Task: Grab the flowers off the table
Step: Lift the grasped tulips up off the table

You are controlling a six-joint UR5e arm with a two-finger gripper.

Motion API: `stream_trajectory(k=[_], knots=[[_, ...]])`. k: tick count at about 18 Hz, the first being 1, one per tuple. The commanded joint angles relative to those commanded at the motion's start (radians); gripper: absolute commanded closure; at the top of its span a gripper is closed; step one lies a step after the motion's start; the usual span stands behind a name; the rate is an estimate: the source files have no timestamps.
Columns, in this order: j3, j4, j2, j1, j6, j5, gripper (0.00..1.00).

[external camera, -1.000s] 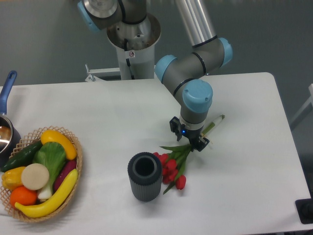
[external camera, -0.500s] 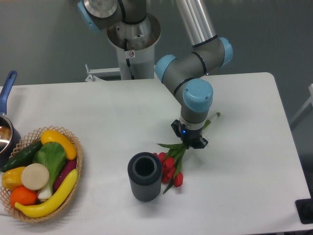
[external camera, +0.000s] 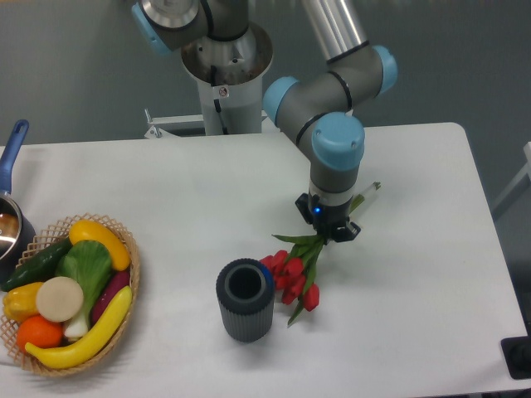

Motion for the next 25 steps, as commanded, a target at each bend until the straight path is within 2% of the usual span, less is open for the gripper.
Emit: stream_trajectory(k=[2,5,15,19,25], knots=[[0.003,-0.005,0.009,0.009,0.000,0.000,0.85],[0.008,-0.005,0.017,0.025,0.000,-0.002,0.86],[0.083,-0.048,0.018,0.052,0.002,-0.003,0.88],[0.083,-0.052,0.040,0.046,0.064,0.000,0.88],[0.104,-0.126,0.052,0.054,0.071,0.000,0.89]])
